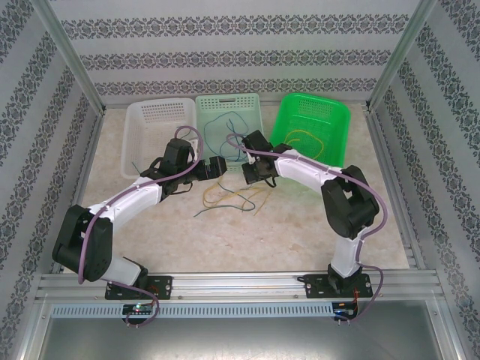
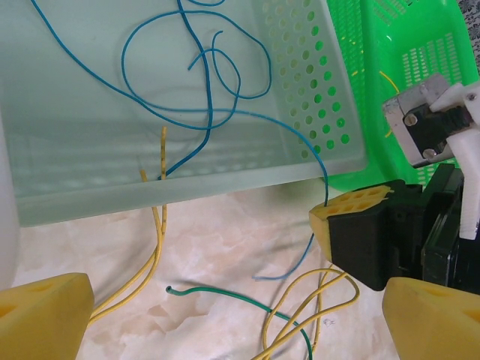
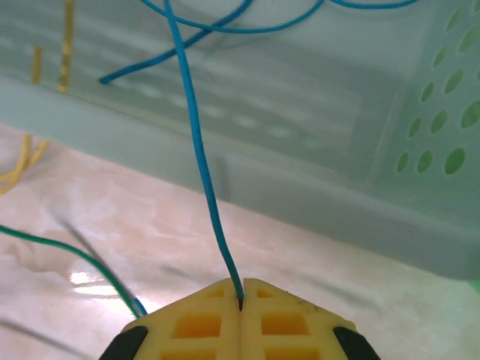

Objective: Untangle the cables

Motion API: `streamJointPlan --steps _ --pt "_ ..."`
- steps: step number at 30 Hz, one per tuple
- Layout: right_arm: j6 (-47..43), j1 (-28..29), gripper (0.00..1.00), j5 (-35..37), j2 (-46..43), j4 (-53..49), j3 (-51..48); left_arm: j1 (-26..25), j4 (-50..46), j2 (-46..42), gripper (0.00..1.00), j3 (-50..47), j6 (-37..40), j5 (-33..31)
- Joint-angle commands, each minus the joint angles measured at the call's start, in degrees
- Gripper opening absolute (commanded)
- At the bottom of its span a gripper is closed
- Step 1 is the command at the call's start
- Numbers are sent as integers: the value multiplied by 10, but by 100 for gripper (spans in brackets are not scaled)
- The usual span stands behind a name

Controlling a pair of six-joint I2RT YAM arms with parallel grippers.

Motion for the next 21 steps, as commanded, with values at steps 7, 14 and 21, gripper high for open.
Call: streamJointPlan --steps 7,14,21 --pt "9 -8 0 -83 -69 -26 68 -3 -9 8 100 -8 4 -11" --pt "12 -49 0 -123 5 -58 205 -3 -9 -11 100 -19 5 -19" --pt "1 -60 3 -120 133 -104 302 -2 -20 -24 100 -24 9 -30"
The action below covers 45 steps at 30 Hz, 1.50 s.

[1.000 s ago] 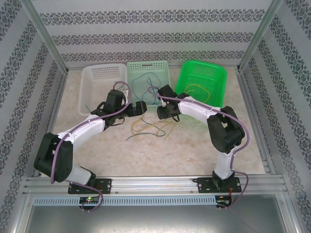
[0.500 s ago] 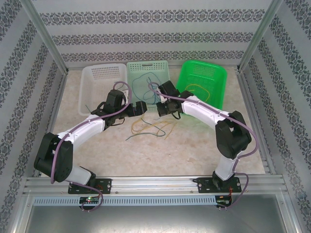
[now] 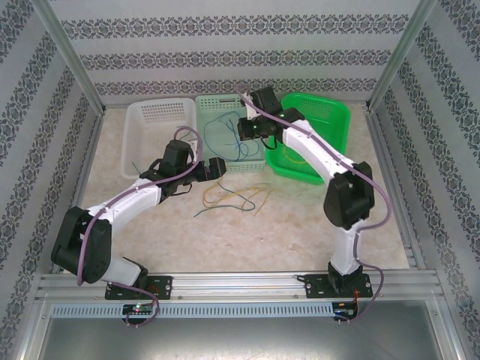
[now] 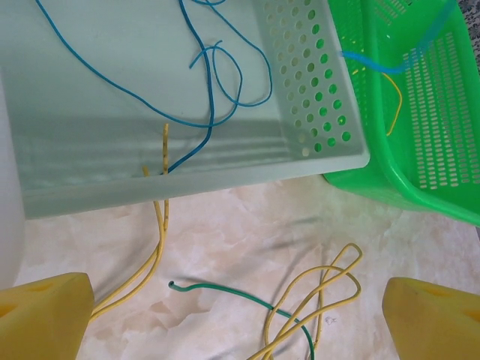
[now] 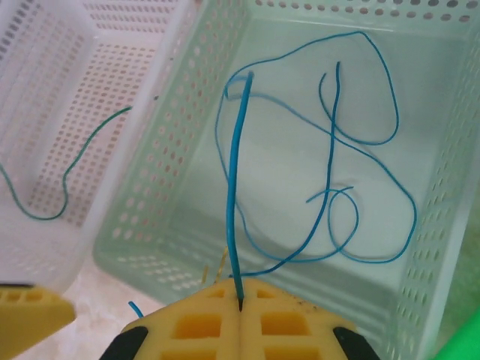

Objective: Untangle the cables

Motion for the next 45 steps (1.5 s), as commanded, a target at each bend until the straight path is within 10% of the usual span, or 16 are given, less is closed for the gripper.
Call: streamJointPlan --steps 1,8,12,21,32,45 --pt "0 1 5 -10 61 -57 21 -3 -26 -16 100 -12 11 -29" --pt "7 -1 58 0 59 -56 -4 -3 -34 -21 100 -12 17 -33" --pt "19 0 66 11 -16 -26 -65 -3 -30 -18 100 -15 17 -26" --pt "-20 30 67 21 -191 6 -286 -72 -109 -10 99 28 176 -37" --pt "16 12 61 14 -313 31 -480 -90 -87 23 96 25 186 29" --pt "-174 108 76 149 -227 -11 -408 -81 -100 14 98 22 164 -17"
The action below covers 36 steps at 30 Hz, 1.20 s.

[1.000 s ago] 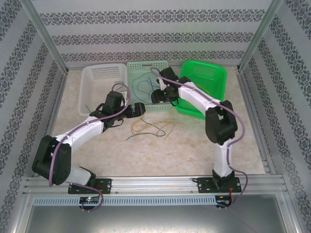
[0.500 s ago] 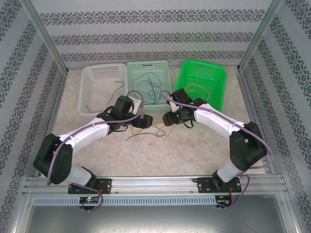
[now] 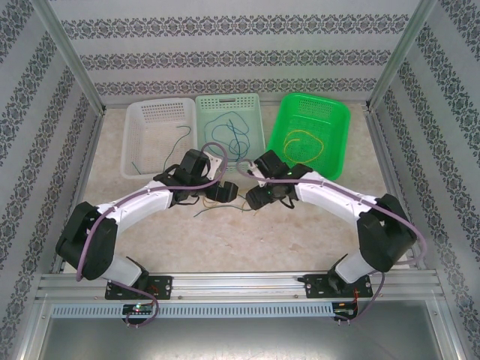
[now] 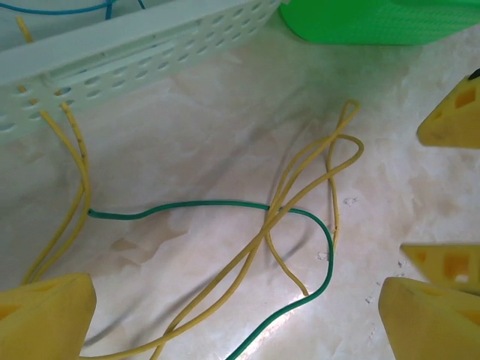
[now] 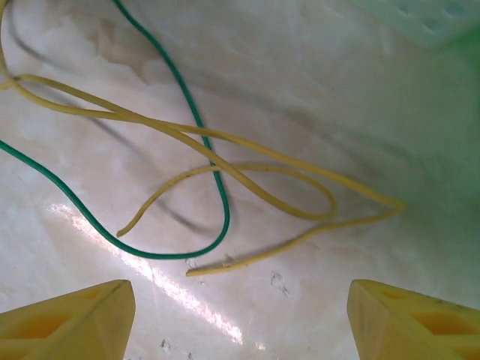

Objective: Untangle the cables

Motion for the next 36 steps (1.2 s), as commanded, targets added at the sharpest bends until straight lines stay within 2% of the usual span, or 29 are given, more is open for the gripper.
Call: streamJointPlan --steps 1,9,14,17,22,25,30,36 --pt "-72 3 76 65 33 -24 38 9 -12 -15 98 2 -25 -22" --pt "-117 27 79 99 113 -1 101 26 -4 -27 98 -22 -41 -15" --pt "-132 26 75 62 172 -8 140 43 -19 -30 98 -35 -63 -24" --pt "-134 26 64 43 190 -15 153 58 -17 -44 98 -50 -76 -30" --pt "-150 27 30 39 190 -24 140 73 -13 -70 99 -62 -82 -36" --pt "-151 26 14 49 182 -33 132 77 -14 -71 99 -56 -79 -36" --pt "-136 26 2 22 115 -6 102 79 -9 -73 99 -49 -83 -29" --pt "-131 26 1 -22 24 -3 91 78 31 -106 100 -62 -90 -13"
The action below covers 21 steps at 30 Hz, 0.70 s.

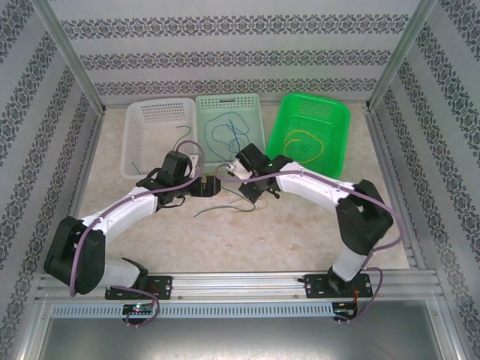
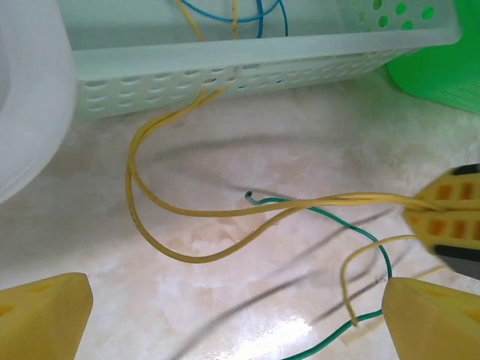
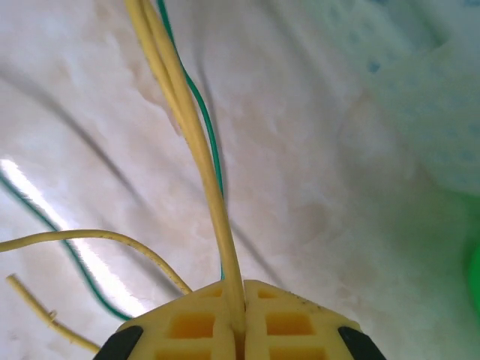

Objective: Untangle the cables

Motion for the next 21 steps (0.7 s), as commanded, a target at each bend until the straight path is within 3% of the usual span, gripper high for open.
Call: streamJointPlan --steps 1,12,16,21 --pt "14 0 1 -36 -55 5 0 6 43 -42 100 -5 -15 21" --pt "104 -52 0 -190 -130 97 -19 6 150 -180 100 -40 -43 10" --pt "155 -61 0 -239 -152 169 -42 6 163 -182 100 -42 -52 25" --pt "192 -53 0 -252 -155 208 -57 6 196 -166 100 -51 -73 43"
